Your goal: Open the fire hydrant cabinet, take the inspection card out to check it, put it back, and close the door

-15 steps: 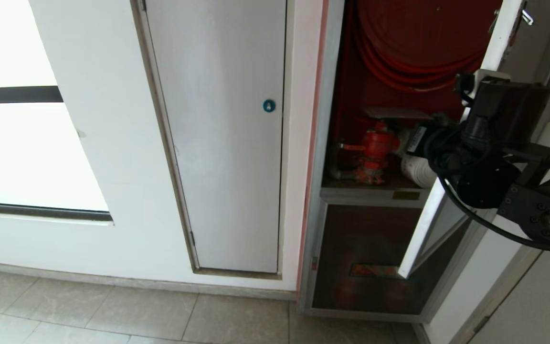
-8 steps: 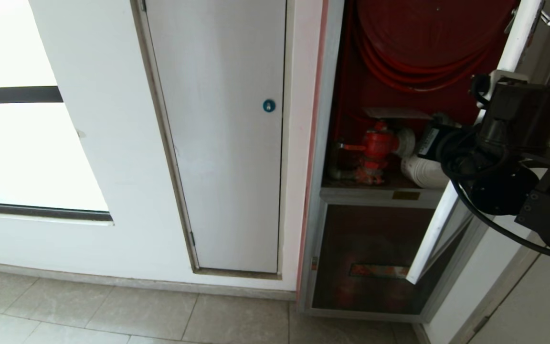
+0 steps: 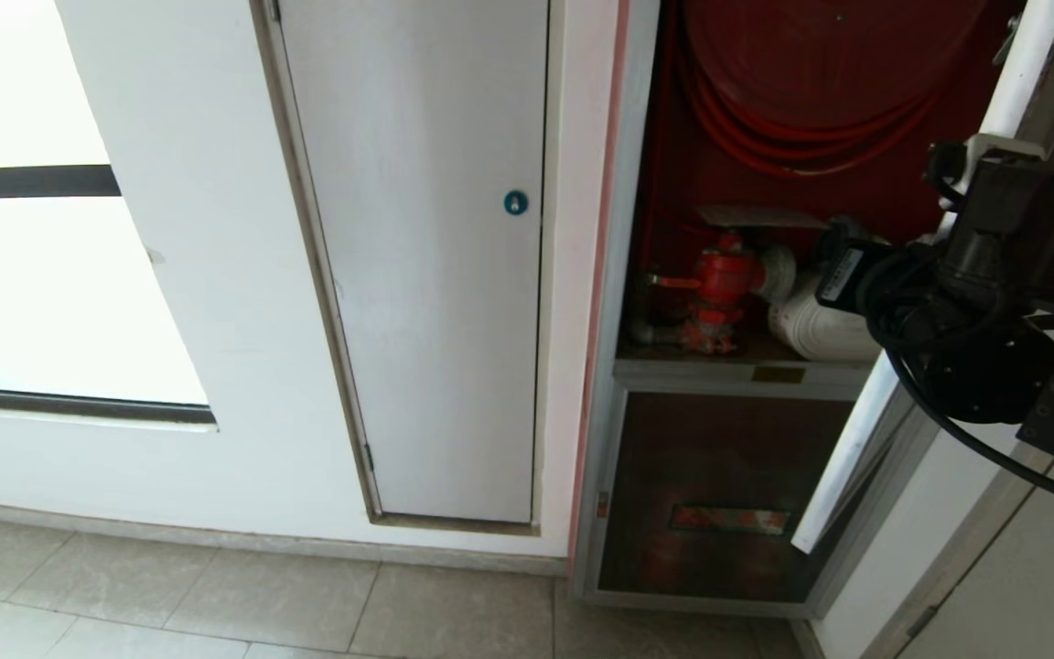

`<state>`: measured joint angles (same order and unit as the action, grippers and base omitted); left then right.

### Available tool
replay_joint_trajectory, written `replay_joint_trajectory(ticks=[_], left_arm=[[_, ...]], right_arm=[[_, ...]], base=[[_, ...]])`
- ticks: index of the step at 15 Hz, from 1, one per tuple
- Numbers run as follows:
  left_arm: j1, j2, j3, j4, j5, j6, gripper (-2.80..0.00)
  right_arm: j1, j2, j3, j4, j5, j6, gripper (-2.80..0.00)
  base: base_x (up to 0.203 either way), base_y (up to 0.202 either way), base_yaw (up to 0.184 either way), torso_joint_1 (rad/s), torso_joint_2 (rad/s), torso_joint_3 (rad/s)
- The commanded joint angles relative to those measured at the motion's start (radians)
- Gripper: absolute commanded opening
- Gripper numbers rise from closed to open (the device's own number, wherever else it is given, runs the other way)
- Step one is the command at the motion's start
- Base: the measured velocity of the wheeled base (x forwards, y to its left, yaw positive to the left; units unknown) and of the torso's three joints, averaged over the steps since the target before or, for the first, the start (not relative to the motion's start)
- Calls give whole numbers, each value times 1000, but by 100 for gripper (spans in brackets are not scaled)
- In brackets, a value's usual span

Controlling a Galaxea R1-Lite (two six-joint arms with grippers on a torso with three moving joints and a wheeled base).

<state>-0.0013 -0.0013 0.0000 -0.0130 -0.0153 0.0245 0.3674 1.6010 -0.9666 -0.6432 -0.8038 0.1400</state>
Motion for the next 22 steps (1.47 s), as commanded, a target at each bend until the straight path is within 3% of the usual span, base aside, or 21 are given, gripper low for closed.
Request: replay_joint_trajectory(ticks=[1,13,22], left_arm=[[0,1,6,-1,0,0,-280],[0,1,6,-1,0,0,-280],[0,1,6,-1,0,0,-280]], right_arm=[[1,-11,13,-4,-7,1,-280],[-6,-64,68,0,-109,-3,-280],[-63,-102,142,-7,-115,-53,-280]], base=[[0,0,0,0,0,0],[0,0,0,0,0,0],[0,0,0,0,0,0]])
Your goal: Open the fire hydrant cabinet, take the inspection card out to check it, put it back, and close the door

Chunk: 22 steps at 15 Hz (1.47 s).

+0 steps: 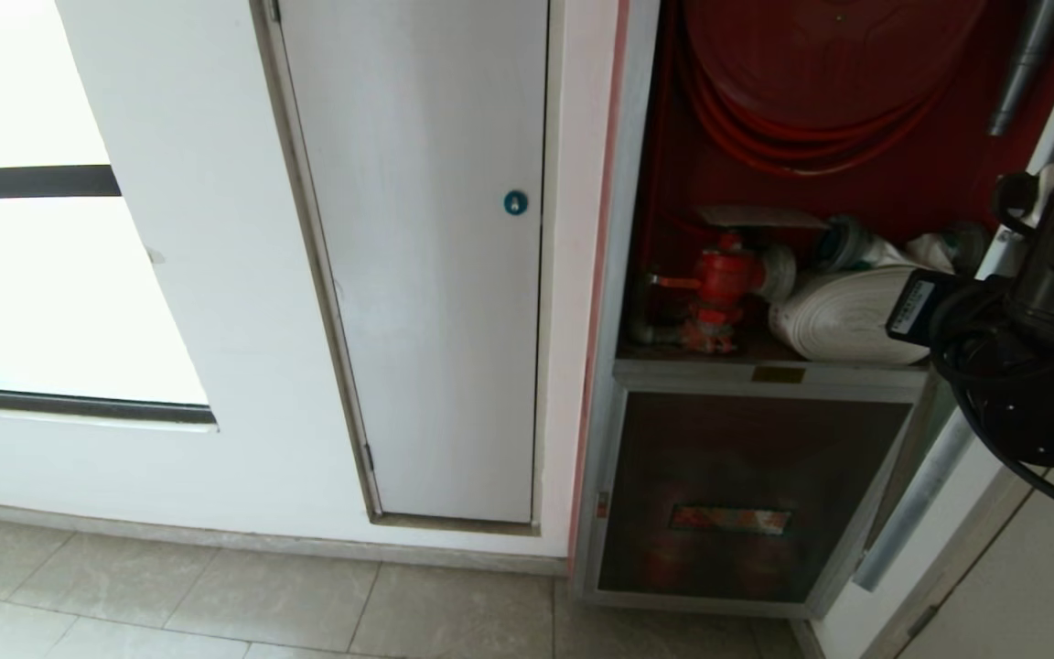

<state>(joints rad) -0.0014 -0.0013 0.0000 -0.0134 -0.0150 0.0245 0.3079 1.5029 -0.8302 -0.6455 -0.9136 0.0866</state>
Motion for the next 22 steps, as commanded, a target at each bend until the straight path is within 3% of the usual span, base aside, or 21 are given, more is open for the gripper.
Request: replay_joint_trajectory(ticks=[1,8,22], left_arm=[[0,0,6,0,0,0,-280],[0,0,6,-3,0,0,-280],[0,1,8,0,0,0,-280]], right_arm=[[-17,-16,8,-4,-6,-3,-280],[-63,-99,62,-2,-10,-57,-280],[-256,-220,170,1,-48,-110,-280]], base=[[0,0,0,0,0,0],[0,0,0,0,0,0],[0,0,0,0,0,0]])
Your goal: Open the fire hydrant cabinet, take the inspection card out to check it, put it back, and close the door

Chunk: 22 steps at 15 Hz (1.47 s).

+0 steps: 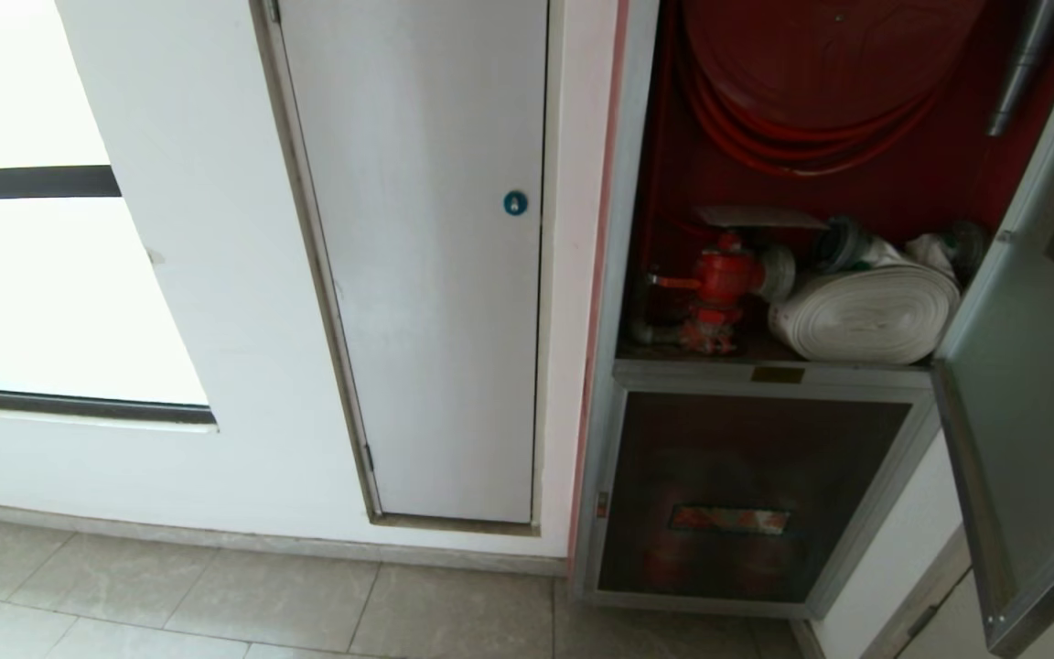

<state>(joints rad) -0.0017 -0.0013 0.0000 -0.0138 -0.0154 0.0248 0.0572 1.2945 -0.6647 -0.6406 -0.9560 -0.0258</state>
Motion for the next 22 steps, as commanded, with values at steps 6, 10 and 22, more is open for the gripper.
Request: replay_joint_trajectory(ticks=[6,10,22], left_arm=[[0,1,7,0,0,0,-280],[0,0,7,0,0,0,-280],[0,1,6,0,0,0,-280]], right_arm=[[-100,-68,18,-1,-30,-31,-280],[-142,-93,36,-1,-39,-42,-280],[-331,-89,39,-3,10,-44,-280]], base=[[0,0,0,0,0,0],[0,0,0,0,0,0],[0,0,0,0,0,0]])
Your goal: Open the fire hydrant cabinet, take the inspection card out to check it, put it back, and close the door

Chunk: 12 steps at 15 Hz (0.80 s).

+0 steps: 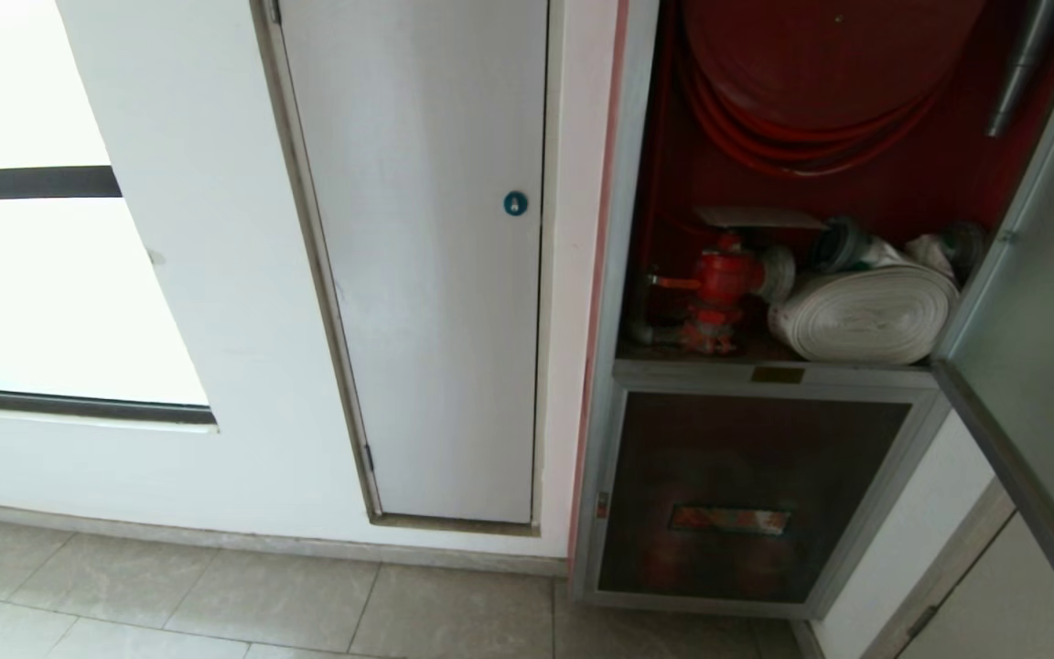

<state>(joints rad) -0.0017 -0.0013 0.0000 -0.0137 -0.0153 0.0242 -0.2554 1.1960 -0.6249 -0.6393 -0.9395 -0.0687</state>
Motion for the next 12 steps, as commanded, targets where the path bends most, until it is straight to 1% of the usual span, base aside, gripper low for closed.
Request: replay_joint_trajectory(ticks=[1,3,6,7,9,12], left_arm=[[0,0,6,0,0,0,-280],[0,1,6,0,0,0,-280],[0,1,6,0,0,0,-280],[0,1,6,0,0,0,-280],[0,1,6,0,0,0,-280],[0,0,7,0,0,0,-280]], right_arm=[[-45,15,-1,-5,13,0,-280],[-83,19,-1,-5,52,0,-280],[-110,25,-1,-4,72,1,-280],[-135,31,-1,-5,86,1,-280],[-186,34,-2,-6,139,1,-280],[-192,36,4,-5,160,1,-280]], base=[[0,0,0,0,0,0],[0,0,0,0,0,0],[0,0,0,0,0,0],[0,0,0,0,0,0],[0,0,0,0,0,0],[0,0,0,0,0,0]])
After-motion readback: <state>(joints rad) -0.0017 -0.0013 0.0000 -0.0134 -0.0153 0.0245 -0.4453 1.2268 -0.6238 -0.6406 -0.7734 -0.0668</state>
